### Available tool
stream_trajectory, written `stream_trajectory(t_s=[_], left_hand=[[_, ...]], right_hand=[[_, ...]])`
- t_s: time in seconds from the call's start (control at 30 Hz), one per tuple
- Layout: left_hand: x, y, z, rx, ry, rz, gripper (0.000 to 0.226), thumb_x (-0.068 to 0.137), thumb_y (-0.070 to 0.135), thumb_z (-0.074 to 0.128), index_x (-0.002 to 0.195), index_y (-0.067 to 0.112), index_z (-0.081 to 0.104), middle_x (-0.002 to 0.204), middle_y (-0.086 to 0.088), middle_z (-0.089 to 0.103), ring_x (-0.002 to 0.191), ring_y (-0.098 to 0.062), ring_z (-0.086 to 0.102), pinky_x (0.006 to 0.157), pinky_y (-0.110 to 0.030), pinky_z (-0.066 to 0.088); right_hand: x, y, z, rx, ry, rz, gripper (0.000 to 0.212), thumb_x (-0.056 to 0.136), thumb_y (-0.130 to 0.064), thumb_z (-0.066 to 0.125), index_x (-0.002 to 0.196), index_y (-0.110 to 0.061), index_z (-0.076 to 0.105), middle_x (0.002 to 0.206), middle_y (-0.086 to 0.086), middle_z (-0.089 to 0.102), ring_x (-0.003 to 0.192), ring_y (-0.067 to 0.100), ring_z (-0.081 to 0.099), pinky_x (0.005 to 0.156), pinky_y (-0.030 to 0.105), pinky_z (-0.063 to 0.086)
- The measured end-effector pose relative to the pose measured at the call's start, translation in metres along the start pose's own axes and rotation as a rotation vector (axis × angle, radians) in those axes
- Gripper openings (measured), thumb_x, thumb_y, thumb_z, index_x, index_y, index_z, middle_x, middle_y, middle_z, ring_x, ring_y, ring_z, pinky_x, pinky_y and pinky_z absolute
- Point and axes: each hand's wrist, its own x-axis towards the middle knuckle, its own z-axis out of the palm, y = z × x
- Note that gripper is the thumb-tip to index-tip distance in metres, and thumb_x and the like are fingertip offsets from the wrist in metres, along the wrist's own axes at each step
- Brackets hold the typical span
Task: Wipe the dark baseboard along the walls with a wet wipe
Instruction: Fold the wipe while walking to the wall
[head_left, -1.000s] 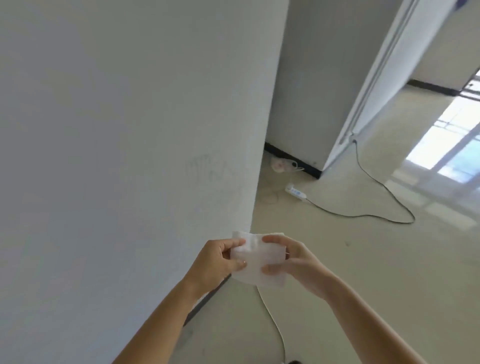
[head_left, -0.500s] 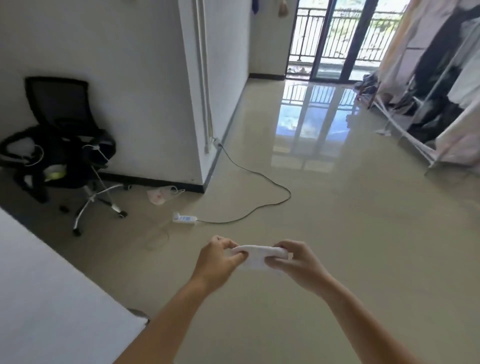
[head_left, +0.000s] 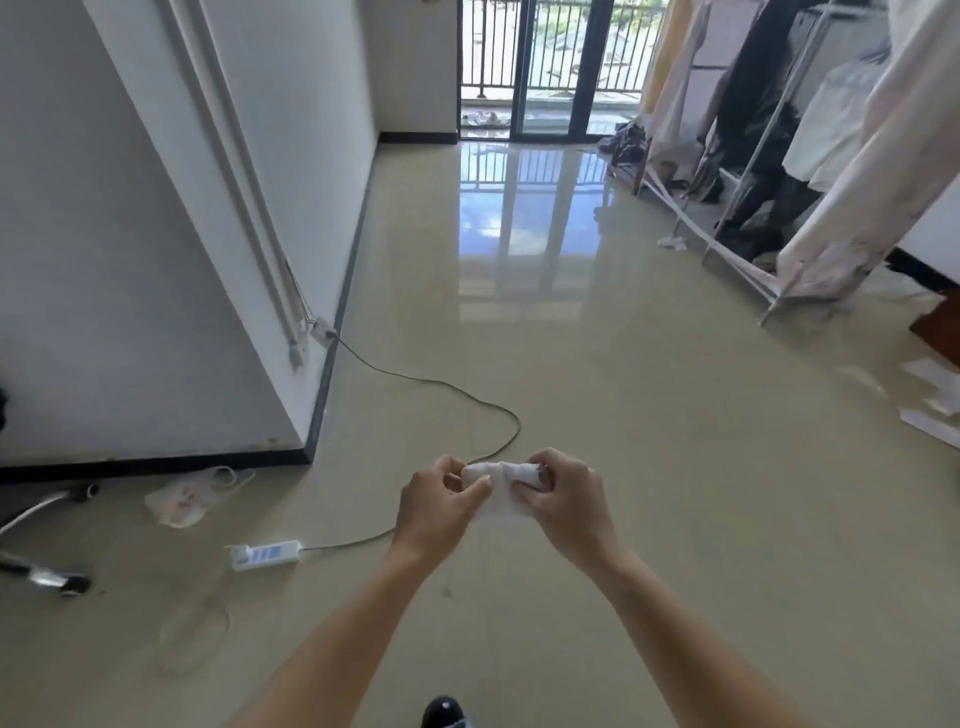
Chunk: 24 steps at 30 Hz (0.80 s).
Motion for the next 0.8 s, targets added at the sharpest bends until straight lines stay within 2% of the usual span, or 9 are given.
stream_trajectory(t_s=[0.13, 0.23, 0.3, 0.37, 0.43, 0.53, 0.67, 0.73, 0.8], left_hand=[[0.084, 0.027, -0.01, -0.106, -0.157, 0.018, 0.042, 0.065, 0.058, 0.058, 0.077, 0.02, 0.071, 0.066, 0.005, 0.066, 0.064, -0.016, 0.06, 0.063, -0.035, 0.048], [0.149, 0.04, -0.016, -0.177, -0.255, 0.018, 0.044, 0.07, 0.055, 0.048, 0.086, 0.024, 0.076, 0.092, -0.009, 0.071, 0.09, -0.03, 0.064, 0.084, -0.047, 0.051], [0.189, 0.045, -0.021, -0.167, -0.272, 0.026, 0.035, 0.074, 0.046, 0.044, 0.085, 0.036, 0.076, 0.101, -0.006, 0.067, 0.099, -0.019, 0.061, 0.088, -0.04, 0.049], [0.232, 0.047, -0.024, -0.165, -0.28, 0.042, 0.035, 0.077, 0.036, 0.042, 0.085, 0.046, 0.074, 0.102, 0.0, 0.063, 0.098, -0.003, 0.058, 0.091, -0.026, 0.046], [0.278, 0.046, -0.027, -0.137, -0.291, 0.052, 0.039, 0.081, 0.028, 0.042, 0.104, 0.034, 0.072, 0.101, 0.007, 0.062, 0.092, 0.009, 0.055, 0.085, -0.009, 0.041], [0.351, 0.047, -0.031, -0.077, -0.261, 0.047, 0.041, 0.086, 0.024, 0.045, 0.121, 0.016, 0.065, 0.116, 0.009, 0.061, 0.108, 0.0, 0.055, 0.092, -0.012, 0.039], [0.439, 0.051, -0.043, -0.047, -0.232, 0.017, 0.037, 0.092, 0.004, 0.045, 0.123, 0.009, 0.064, 0.13, 0.008, 0.059, 0.12, -0.002, 0.051, 0.103, -0.015, 0.035], [0.474, 0.051, -0.057, -0.048, -0.189, -0.007, 0.038, 0.091, 0.001, 0.045, 0.122, 0.009, 0.064, 0.13, 0.009, 0.058, 0.113, -0.001, 0.055, 0.095, -0.01, 0.038], [0.508, 0.046, -0.075, -0.042, -0.068, -0.062, 0.037, 0.091, 0.003, 0.046, 0.122, 0.012, 0.064, 0.13, 0.011, 0.058, 0.098, -0.005, 0.062, 0.087, -0.015, 0.045]], right_hand=[[0.091, -0.008, 0.018, 0.006, -0.007, 0.115, 0.017, 0.078, -0.028, 0.072, 0.075, -0.012, 0.066, 0.055, -0.004, 0.055, 0.052, 0.01, 0.051, 0.051, 0.022, 0.044], [0.156, -0.017, 0.029, 0.263, -0.082, 0.263, 0.01, 0.075, -0.013, 0.064, 0.08, -0.018, 0.071, 0.07, 0.002, 0.069, 0.064, 0.018, 0.063, 0.064, 0.035, 0.058], [0.194, -0.023, 0.038, 0.495, -0.196, 0.354, 0.024, 0.08, -0.002, 0.055, 0.085, -0.016, 0.074, 0.082, 0.001, 0.074, 0.074, 0.018, 0.068, 0.07, 0.031, 0.058], [0.238, -0.023, 0.051, 0.665, -0.322, 0.44, 0.03, 0.081, -0.009, 0.051, 0.099, -0.013, 0.076, 0.097, 0.003, 0.075, 0.089, 0.018, 0.07, 0.079, 0.029, 0.055], [0.287, -0.02, 0.069, 0.759, -0.383, 0.505, 0.03, 0.086, -0.018, 0.052, 0.107, -0.012, 0.074, 0.103, 0.009, 0.074, 0.097, 0.021, 0.069, 0.088, 0.033, 0.051], [0.364, -0.012, 0.104, 0.791, -0.337, 0.592, 0.029, 0.087, -0.027, 0.063, 0.102, -0.004, 0.073, 0.095, 0.014, 0.073, 0.09, 0.025, 0.068, 0.084, 0.034, 0.053], [0.461, -0.015, 0.147, 0.768, -0.379, 0.66, 0.014, 0.085, -0.008, 0.063, 0.094, 0.003, 0.066, 0.082, 0.016, 0.058, 0.078, 0.022, 0.058, 0.08, 0.032, 0.051], [0.503, -0.022, 0.168, 0.748, -0.41, 0.685, 0.008, 0.085, -0.002, 0.058, 0.091, 0.002, 0.062, 0.079, 0.013, 0.055, 0.074, 0.022, 0.056, 0.076, 0.03, 0.051], [0.543, -0.03, 0.197, 0.727, -0.421, 0.731, 0.012, 0.087, -0.002, 0.057, 0.097, 0.004, 0.063, 0.079, 0.012, 0.058, 0.073, 0.021, 0.058, 0.07, 0.027, 0.053]])
